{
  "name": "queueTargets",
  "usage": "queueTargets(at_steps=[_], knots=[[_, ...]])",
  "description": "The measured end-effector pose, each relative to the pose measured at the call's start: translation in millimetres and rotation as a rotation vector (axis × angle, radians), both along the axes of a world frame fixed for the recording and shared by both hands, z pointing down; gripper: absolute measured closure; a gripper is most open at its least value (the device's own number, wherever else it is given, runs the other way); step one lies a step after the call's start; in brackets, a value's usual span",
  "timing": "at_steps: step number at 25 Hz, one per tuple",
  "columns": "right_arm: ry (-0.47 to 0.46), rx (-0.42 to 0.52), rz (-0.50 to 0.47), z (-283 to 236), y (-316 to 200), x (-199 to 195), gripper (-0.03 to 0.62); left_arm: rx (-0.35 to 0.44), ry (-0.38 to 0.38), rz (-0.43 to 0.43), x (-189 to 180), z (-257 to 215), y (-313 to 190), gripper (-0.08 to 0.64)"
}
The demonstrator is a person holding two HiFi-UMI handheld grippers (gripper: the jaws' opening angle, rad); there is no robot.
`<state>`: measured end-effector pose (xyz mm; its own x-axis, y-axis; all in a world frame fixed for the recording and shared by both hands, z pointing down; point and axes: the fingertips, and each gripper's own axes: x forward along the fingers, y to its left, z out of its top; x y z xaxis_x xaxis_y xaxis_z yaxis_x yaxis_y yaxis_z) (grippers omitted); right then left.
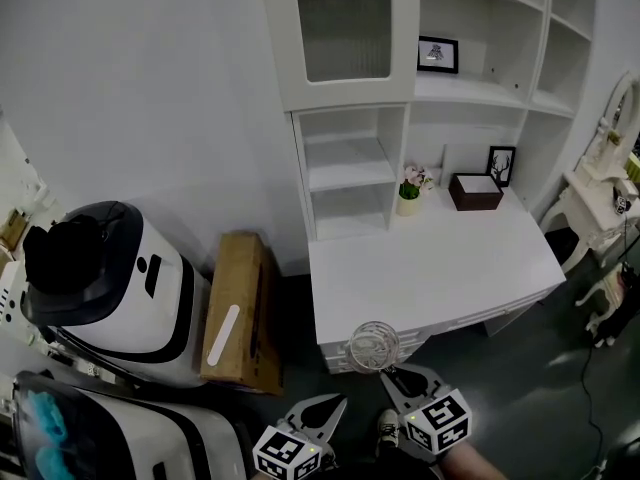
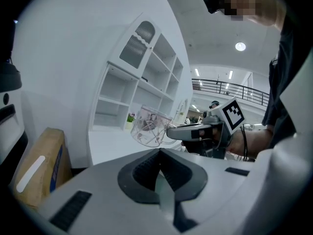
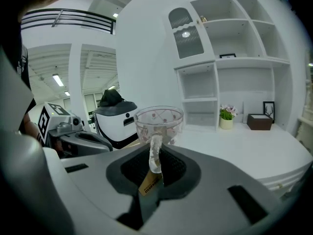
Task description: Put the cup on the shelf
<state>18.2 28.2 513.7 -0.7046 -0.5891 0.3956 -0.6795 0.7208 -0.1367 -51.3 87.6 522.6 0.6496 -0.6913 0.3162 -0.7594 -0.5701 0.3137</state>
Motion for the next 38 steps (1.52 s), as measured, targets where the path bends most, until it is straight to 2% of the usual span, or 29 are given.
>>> queueTargets(at_steps=[38], knots=[[-0.001,0.010,-0.142,6.7,-83.6,74.3,0.560,0.003,-0.020,-0.137,83.8,6.9,-65.2,0.555]])
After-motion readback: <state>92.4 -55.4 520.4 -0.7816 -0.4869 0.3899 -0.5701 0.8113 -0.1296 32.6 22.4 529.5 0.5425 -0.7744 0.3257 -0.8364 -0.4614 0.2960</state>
